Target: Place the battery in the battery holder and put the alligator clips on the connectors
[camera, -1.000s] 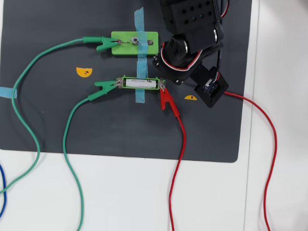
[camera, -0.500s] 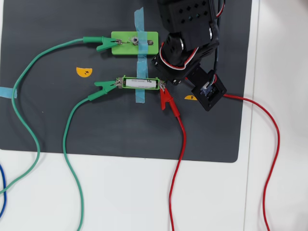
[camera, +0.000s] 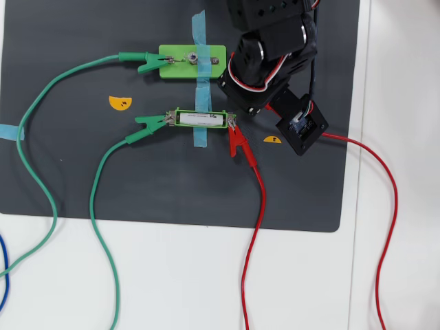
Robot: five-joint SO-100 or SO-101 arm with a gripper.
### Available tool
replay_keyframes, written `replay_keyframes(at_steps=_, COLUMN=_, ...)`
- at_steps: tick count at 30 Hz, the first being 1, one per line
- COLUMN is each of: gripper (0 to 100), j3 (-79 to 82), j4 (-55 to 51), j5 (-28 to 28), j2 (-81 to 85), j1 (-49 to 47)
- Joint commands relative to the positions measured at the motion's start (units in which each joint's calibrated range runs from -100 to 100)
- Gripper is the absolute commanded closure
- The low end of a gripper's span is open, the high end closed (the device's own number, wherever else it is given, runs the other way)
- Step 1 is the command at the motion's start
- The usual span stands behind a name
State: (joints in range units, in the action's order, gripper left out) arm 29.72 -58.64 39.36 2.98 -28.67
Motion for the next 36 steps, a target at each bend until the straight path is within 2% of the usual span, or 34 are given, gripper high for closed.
replay_keyframes(at_steps=1, gripper=99, j3=-0.7, j4=-0.3, j5=0.4, j2=2.9, j1=1.1)
replay_keyframes(at_steps=17, gripper=99, j3=1.4, j4=-0.3, j5=1.0, j2=5.2, j1=2.1)
replay_keyframes(at_steps=31, gripper=99, j3=8.4, j4=0.7, j5=0.4, j2=11.3, j1=-3.1)
replay_keyframes(at_steps=34, gripper=99, j3=13.3, j4=5.0, j5=-2.7, j2=13.7, j1=-3.0)
replay_keyframes(at_steps=36, gripper=99, j3=16.2, j4=8.3, j5=-2.9, j2=14.3, j1=-3.5)
